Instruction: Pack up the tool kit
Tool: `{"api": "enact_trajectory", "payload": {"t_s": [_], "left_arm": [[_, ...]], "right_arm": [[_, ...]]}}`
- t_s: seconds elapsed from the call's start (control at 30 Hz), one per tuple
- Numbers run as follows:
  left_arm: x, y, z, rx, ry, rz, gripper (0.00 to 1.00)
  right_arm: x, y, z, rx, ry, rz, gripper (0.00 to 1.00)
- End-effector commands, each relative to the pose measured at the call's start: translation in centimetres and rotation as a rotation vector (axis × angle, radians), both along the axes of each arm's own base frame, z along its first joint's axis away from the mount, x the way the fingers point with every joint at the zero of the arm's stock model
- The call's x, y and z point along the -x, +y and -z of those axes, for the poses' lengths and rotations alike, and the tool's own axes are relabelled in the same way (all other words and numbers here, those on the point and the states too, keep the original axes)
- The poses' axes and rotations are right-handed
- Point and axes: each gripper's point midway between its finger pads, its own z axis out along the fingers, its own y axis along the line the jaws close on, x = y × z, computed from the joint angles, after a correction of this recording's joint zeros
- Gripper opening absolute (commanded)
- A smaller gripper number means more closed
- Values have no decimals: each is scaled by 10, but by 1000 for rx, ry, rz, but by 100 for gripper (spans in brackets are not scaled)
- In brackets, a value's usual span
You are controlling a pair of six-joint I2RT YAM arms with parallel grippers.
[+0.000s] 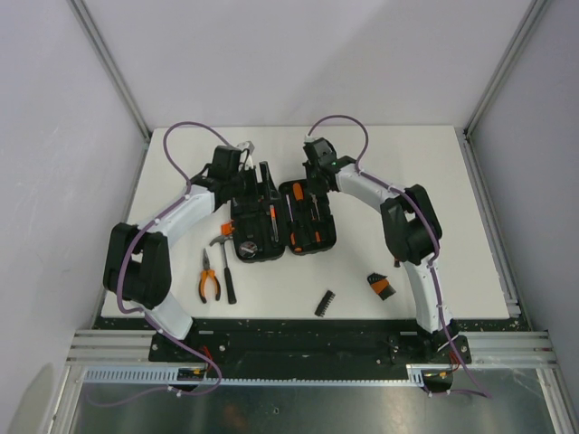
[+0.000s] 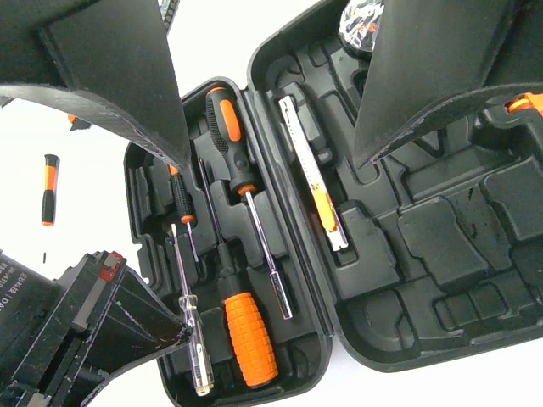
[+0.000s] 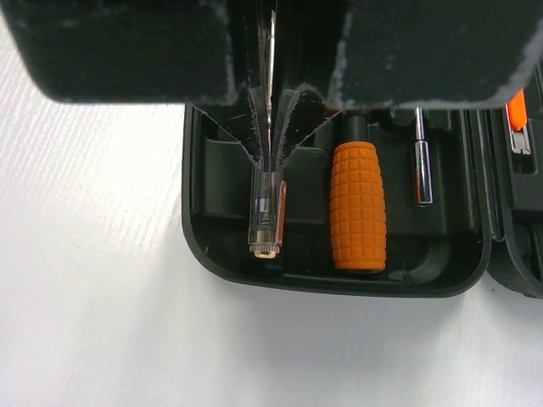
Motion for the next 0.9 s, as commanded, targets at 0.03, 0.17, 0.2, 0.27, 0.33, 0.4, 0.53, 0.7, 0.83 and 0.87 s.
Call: {"api": "enact_trajectory", "payload": {"t_s": [0.03,0.17,0.2,0.27,0.33,0.4,0.53,0.7,0.83,0.87], "left_arm": [[-4,1,-4,-2,-28,15,82],[-5,2,-3,-5,-28,16,82],[-5,2,-2,-6,-27,15,82],[-5,2,0,-10,-25,16,82],[-4,3,1,-11,-23,15,82],[-4,3,2,-14,-21,16,82],[-3,4,6,-20,-12,11,82],[-1,5,12,-27,1,11,82],[-1,6,13,-29,3,8,82],[-1,6,13,-30,3,5,82]], "right_arm": [[12,-5,34,67,86,-16,6],[24,-10,53,100,144,-23,6],[26,-11,58,106,158,-22,5],[33,-15,68,118,189,-21,5],[40,-18,79,134,224,-25,5],[46,-21,90,152,258,-27,5],[58,-28,103,182,310,-21,4],[72,-33,115,199,377,-24,4],[87,-39,122,230,446,-22,4],[90,-41,122,236,461,-21,4]]}}
